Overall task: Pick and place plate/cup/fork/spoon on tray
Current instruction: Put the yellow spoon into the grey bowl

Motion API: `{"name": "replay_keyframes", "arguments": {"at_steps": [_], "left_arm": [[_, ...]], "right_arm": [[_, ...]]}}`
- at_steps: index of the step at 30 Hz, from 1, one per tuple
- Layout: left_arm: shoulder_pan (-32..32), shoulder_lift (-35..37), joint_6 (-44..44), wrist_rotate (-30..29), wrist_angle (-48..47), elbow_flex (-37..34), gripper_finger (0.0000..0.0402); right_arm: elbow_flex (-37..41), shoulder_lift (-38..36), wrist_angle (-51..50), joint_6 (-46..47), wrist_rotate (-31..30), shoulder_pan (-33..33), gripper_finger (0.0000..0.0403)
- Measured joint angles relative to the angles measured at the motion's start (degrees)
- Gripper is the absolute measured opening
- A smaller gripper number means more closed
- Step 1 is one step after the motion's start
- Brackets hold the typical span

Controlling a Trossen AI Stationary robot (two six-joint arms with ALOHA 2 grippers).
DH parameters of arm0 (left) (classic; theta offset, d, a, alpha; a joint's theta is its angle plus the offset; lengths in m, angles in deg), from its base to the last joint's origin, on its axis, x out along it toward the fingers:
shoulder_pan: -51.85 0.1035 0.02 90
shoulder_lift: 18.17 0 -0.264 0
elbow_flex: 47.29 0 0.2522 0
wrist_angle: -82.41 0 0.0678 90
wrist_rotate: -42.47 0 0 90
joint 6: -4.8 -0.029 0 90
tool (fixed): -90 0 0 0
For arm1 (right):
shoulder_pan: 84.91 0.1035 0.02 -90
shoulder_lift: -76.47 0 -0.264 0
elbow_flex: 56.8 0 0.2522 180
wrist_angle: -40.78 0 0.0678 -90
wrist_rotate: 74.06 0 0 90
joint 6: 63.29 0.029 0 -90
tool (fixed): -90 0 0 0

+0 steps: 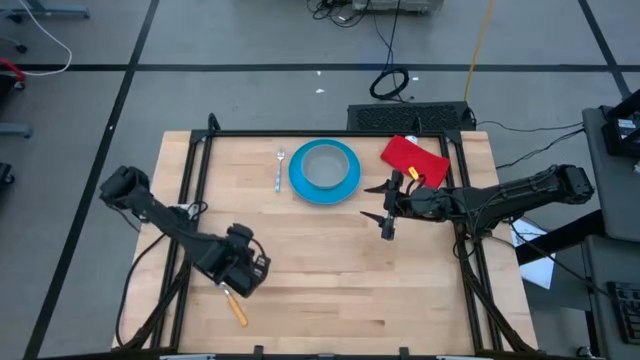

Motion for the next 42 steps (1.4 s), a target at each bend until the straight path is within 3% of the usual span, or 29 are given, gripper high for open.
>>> {"name": "replay_keyframes", "arguments": {"at_steps": [9,17,22,29,34,39,42], "left_arm": [[-5.6,-5.4,8.7,6.9,-0.3,3.5,0.0035],[-11.4,-6.5,24.9,13.5,0.1,4.9,0.0036],[-13.9,-6.9,32.5,15.9,0.7,4.9,0.0071],[-11.9,-10.6,33.3,17.2,2.0,4.8,0.0147],[-11.2,-13.6,31.0,19.4,3.1,4.8,0.0171],[-11.2,-14.0,24.0,10.5,5.8,4.8,0.0175],[-10.7,-14.0,22.7,8.6,5.8,4.8,0.0175]], "right_arm": [[0.0,0.0,0.2,-0.4,0.0,0.0,0.0279],[0.0,0.0,0.2,-1.7,0.0,0.0,0.0279],[0.0,0.0,0.2,-2.5,0.0,0.0,0.0279],[0.0,0.0,0.7,-3.5,0.0,0.0,0.0279],[0.0,0.0,0.7,-4.6,0.0,0.0,0.0279],[0.0,0.0,0.7,-4.8,0.0,0.0,0.0279],[0.0,0.0,0.7,-4.8,0.0,0.0,0.0279]]}}
